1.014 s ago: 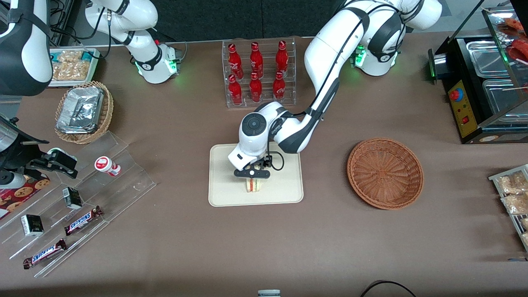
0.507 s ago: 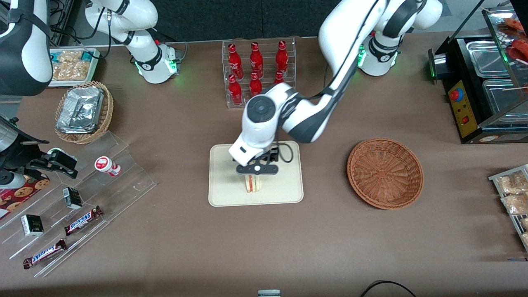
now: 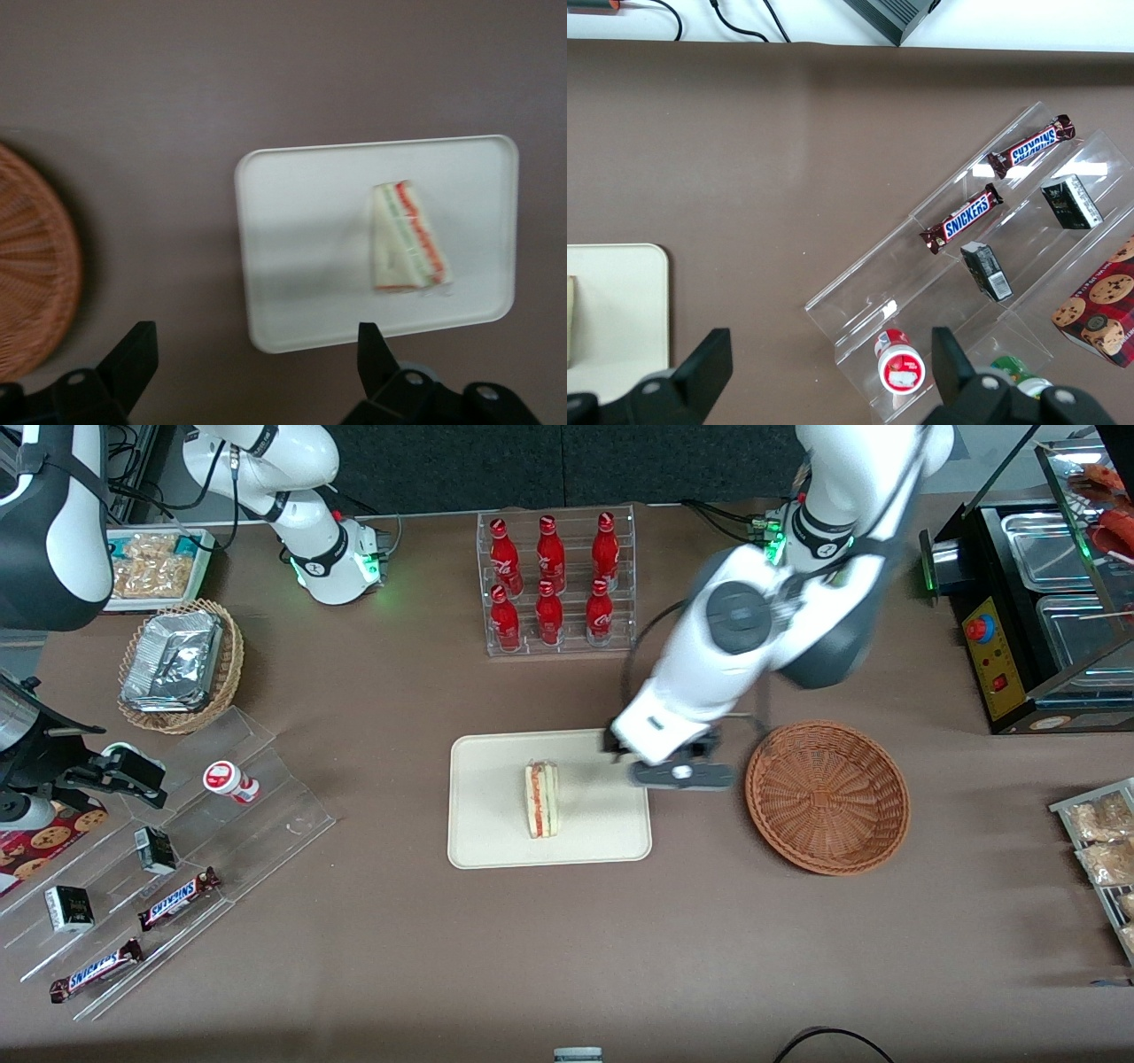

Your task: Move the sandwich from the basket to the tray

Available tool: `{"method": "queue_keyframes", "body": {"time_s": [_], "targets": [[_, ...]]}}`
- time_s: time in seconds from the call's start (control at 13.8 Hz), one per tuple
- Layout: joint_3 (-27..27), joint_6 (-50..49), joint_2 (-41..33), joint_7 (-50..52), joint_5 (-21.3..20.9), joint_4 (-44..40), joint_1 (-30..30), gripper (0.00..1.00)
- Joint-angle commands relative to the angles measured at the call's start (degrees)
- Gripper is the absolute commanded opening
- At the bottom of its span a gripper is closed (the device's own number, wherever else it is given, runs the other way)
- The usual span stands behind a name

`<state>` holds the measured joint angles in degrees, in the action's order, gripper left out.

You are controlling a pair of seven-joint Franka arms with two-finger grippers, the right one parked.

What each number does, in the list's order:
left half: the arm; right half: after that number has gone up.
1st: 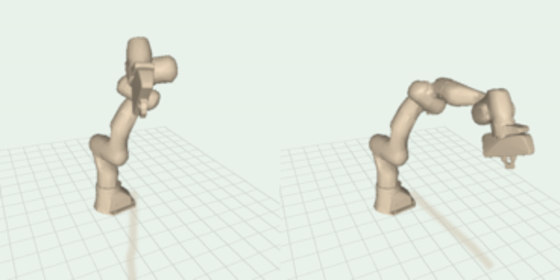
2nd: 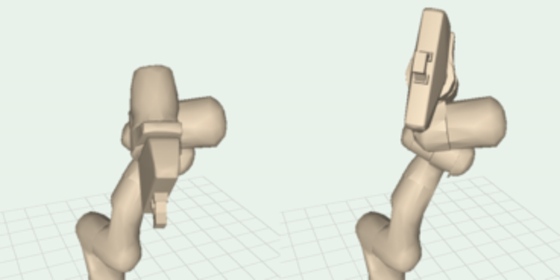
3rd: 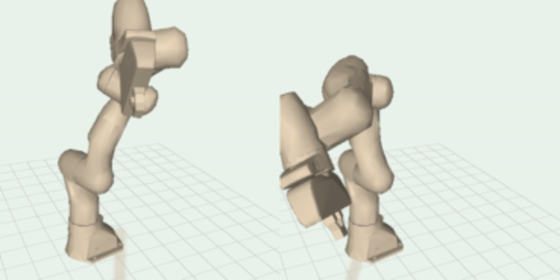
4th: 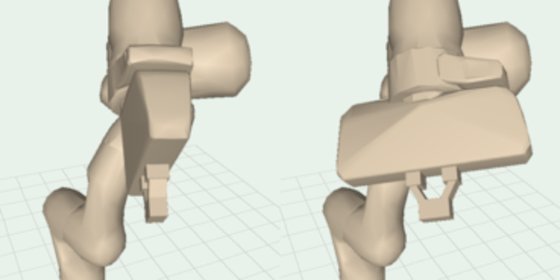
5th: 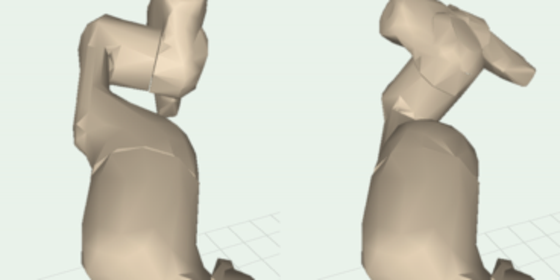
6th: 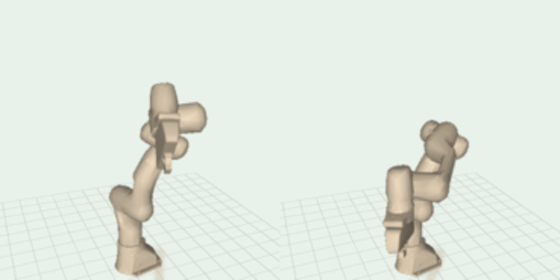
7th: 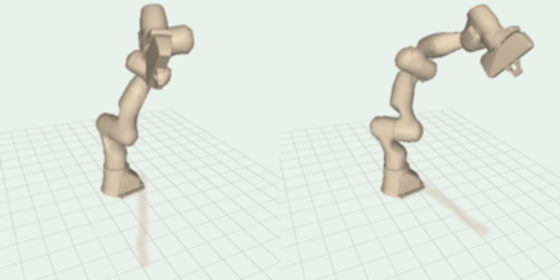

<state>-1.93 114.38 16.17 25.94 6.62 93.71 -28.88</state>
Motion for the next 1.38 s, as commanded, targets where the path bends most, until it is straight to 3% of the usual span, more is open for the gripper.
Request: {"method": "queue_keyframes", "body": {"time_s": [0.0, 0.29, 0.43, 0.8, 1.3], "targets": [[-0.35, -2.21, -12.63, -8.5, 1.2, 13.23, 6.7, 0.99], [-0.18, -13.81, -18.53, -17.68, 0.59, 13.26, 17.88, 0.99], [0.7, -18.12, -19.51, -17.5, -0.9, 11.51, 18.86, 0.99], [1.76, -27.17, -20.04, -17.5, -9.33, 4.56, 19.13, 0.99], [3.16, -27.46, -20.22, -17.94, -8.91, 2.1, 19.83, 0.99]]}}
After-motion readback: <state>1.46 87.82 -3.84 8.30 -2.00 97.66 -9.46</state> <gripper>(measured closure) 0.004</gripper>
